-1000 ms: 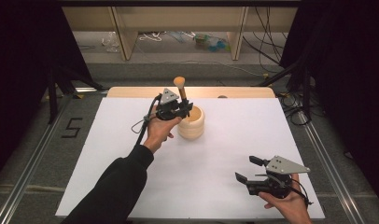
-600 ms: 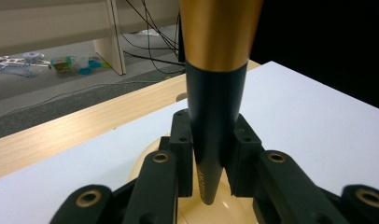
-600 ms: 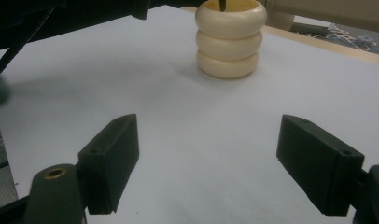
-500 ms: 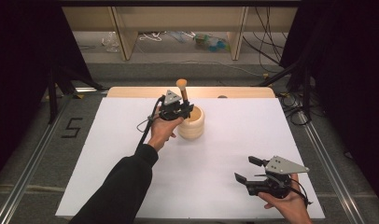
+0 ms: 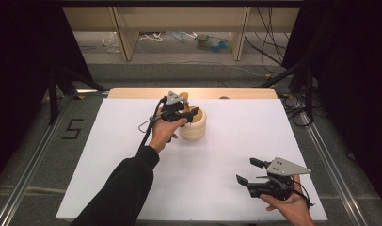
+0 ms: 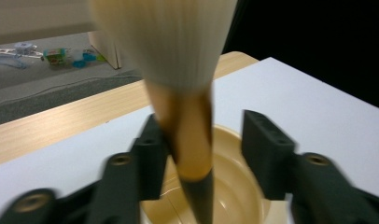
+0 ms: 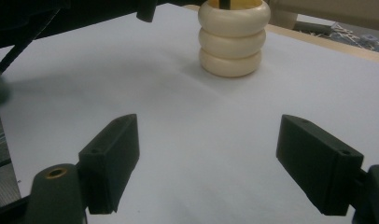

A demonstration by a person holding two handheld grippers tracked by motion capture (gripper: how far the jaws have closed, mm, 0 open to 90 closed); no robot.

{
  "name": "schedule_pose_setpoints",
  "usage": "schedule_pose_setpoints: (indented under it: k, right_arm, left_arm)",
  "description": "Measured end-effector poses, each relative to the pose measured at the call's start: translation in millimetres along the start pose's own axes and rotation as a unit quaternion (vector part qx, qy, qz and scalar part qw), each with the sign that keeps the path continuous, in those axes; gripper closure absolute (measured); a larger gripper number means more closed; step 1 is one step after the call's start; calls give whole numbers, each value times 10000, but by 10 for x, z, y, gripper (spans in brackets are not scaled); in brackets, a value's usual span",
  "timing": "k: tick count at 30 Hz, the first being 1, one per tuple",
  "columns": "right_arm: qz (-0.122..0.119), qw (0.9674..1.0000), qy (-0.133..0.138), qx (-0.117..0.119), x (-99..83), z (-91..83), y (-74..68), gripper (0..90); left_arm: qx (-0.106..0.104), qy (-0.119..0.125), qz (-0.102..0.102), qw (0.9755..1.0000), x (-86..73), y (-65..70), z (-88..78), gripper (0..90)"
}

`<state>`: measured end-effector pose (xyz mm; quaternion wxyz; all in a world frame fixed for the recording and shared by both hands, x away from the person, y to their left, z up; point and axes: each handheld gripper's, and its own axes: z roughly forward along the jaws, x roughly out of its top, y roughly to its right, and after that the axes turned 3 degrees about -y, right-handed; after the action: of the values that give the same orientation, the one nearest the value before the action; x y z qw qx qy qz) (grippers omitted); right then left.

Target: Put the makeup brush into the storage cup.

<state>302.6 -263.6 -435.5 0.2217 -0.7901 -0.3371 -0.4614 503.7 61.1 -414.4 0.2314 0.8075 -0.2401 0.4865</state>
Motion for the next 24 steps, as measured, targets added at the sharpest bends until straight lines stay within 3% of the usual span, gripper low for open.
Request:
schedule_pose_setpoints:
  k: [4, 9, 14, 18, 20, 24]
  right_arm:
    - [-58, 9999, -80, -72, 3, -10, -1, 225]
    - [7, 9999, -102, -16, 4, -6, -13, 225]
    - [-24, 9999, -91, -46, 5, -11, -3, 224]
    - [-41, 9999, -74, -76, 5, -12, -3, 223]
    - [-41, 9999, -69, -77, 6, -11, -5, 223]
    - [-57, 10000, 4, -34, 7, 11, -11, 223]
  left_arm:
    - [106, 3, 95, 9999, 58, 8, -125, 388]
    - [55, 11, 160, 9999, 90, 41, -250, 338]
    - [-84, 98, 259, 9996, 45, 129, -388, 313]
    - [-317, 210, 188, 9991, -15, 217, -558, 299]
    - [-434, 235, 249, 9985, -68, 277, -670, 295]
    - [-465, 335, 324, 9978, -174, 344, -828, 285]
